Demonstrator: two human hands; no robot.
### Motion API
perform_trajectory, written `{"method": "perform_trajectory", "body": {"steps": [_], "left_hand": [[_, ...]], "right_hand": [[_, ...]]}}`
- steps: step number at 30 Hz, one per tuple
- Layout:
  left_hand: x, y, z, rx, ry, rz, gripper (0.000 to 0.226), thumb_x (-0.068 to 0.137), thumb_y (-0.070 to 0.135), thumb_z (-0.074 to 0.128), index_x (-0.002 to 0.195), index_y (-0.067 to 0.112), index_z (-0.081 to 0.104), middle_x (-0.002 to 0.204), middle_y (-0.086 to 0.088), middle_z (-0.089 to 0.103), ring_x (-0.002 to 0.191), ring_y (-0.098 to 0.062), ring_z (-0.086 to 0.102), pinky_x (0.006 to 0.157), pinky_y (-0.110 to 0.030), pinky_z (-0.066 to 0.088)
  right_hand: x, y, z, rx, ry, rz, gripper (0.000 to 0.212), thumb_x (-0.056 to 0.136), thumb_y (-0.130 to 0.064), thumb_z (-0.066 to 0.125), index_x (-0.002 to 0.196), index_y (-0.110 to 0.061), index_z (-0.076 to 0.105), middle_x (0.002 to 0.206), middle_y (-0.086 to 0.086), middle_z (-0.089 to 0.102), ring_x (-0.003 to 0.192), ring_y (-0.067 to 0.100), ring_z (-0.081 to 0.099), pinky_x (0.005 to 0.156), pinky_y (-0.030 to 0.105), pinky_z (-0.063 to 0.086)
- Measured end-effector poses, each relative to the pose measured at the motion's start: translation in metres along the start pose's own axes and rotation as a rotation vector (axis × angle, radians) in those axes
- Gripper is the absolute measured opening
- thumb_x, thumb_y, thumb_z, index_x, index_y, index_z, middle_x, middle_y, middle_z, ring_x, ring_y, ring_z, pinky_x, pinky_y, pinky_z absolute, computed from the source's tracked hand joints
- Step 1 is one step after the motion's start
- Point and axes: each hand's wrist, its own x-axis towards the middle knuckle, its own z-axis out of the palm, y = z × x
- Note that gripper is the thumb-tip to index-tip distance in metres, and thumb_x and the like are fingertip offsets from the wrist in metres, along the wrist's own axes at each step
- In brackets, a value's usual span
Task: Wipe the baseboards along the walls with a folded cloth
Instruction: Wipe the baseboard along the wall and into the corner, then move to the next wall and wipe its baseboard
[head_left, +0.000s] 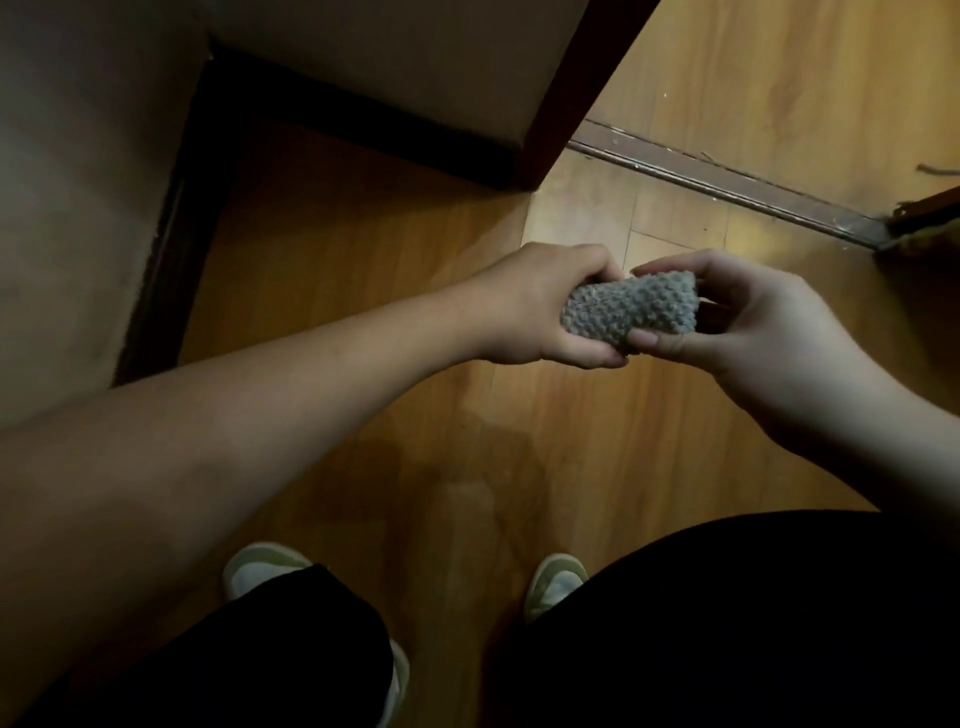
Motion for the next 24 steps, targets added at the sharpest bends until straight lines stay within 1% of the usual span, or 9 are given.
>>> {"method": "perform_trajectory", "body": {"steps": [3,5,8,10,12,16,19,22,24], "left_hand": [[0.005,0.006,-0.011,-0.018,0.029,0.020,0.052,0.075,0.045,0.081,0.116,0.027,0.055,0.095,0.022,0.052,0.087,0.009,0.052,0.064,-0.005,0.040],[0.007,0.009,-0.023,0.003,0.054,0.025,0.051,0.075,0.044,0.081,0.115,0.027,0.056,0.098,0.020,0.054,0.088,0.005,0.053,0.065,-0.008,0.039],[-0.002,0.015,-0.042,0.036,0.057,-0.013,0.049,0.077,0.041,0.081,0.116,0.025,0.057,0.105,0.014,0.057,0.095,-0.002,0.054,0.071,-0.016,0.044],[-0.018,0.021,-0.056,0.025,0.064,-0.057,0.047,0.078,0.038,0.080,0.117,0.025,0.058,0.107,0.011,0.058,0.096,-0.005,0.055,0.073,-0.018,0.047],[-0.038,0.026,-0.073,0.026,0.081,-0.106,0.046,0.078,0.037,0.079,0.118,0.026,0.058,0.106,0.011,0.059,0.094,-0.002,0.055,0.072,-0.021,0.048],[-0.082,0.030,-0.095,0.015,0.102,-0.202,0.040,0.076,0.037,0.081,0.107,0.036,0.056,0.094,0.022,0.056,0.086,0.008,0.053,0.065,-0.016,0.039],[-0.114,0.034,-0.093,-0.016,0.114,-0.291,0.042,0.075,0.036,0.082,0.104,0.041,0.053,0.089,0.025,0.055,0.082,0.009,0.053,0.062,-0.014,0.036],[-0.136,0.050,-0.088,-0.045,0.100,-0.360,0.040,0.075,0.038,0.081,0.103,0.042,0.052,0.088,0.025,0.055,0.080,0.012,0.054,0.060,-0.011,0.034],[-0.145,0.065,-0.087,-0.047,0.084,-0.383,0.039,0.076,0.038,0.081,0.102,0.041,0.053,0.086,0.026,0.055,0.081,0.015,0.052,0.058,-0.009,0.032]], "right_hand": [[0.004,-0.008,-0.006,0.018,0.034,-0.022,0.045,0.059,-0.024,0.078,0.102,-0.033,0.068,0.102,-0.014,0.072,0.097,0.002,0.069,0.074,0.012,0.054],[0.008,-0.014,-0.006,0.013,0.072,-0.054,0.046,0.060,-0.027,0.078,0.103,-0.034,0.067,0.105,-0.013,0.071,0.099,0.002,0.068,0.077,0.016,0.056],[0.013,-0.027,0.002,-0.006,0.072,-0.065,0.044,0.065,-0.026,0.079,0.106,-0.034,0.064,0.107,-0.007,0.070,0.101,0.004,0.067,0.085,0.028,0.058],[0.013,-0.040,0.010,-0.011,0.038,-0.069,0.042,0.072,-0.019,0.080,0.107,-0.034,0.062,0.109,-0.007,0.068,0.104,0.005,0.066,0.089,0.033,0.058],[0.012,-0.056,0.022,-0.044,0.009,-0.098,0.041,0.076,-0.015,0.079,0.109,-0.033,0.061,0.111,-0.009,0.067,0.107,0.004,0.064,0.090,0.033,0.057],[0.004,-0.081,0.049,0.001,-0.083,-0.162,0.039,0.076,-0.015,0.079,0.103,-0.037,0.060,0.105,-0.012,0.067,0.103,0.001,0.064,0.088,0.028,0.058],[-0.009,-0.085,0.063,-0.010,-0.150,-0.163,0.039,0.074,-0.021,0.080,0.103,-0.039,0.061,0.103,-0.015,0.068,0.101,-0.001,0.064,0.086,0.027,0.058],[-0.027,-0.088,0.066,0.019,-0.199,-0.101,0.041,0.065,-0.034,0.081,0.102,-0.037,0.064,0.102,-0.013,0.071,0.099,0.002,0.067,0.086,0.032,0.059],[-0.041,-0.092,0.063,0.097,-0.216,-0.046,0.042,0.061,-0.034,0.083,0.099,-0.037,0.067,0.102,-0.009,0.072,0.099,0.007,0.069,0.087,0.037,0.059]]}}
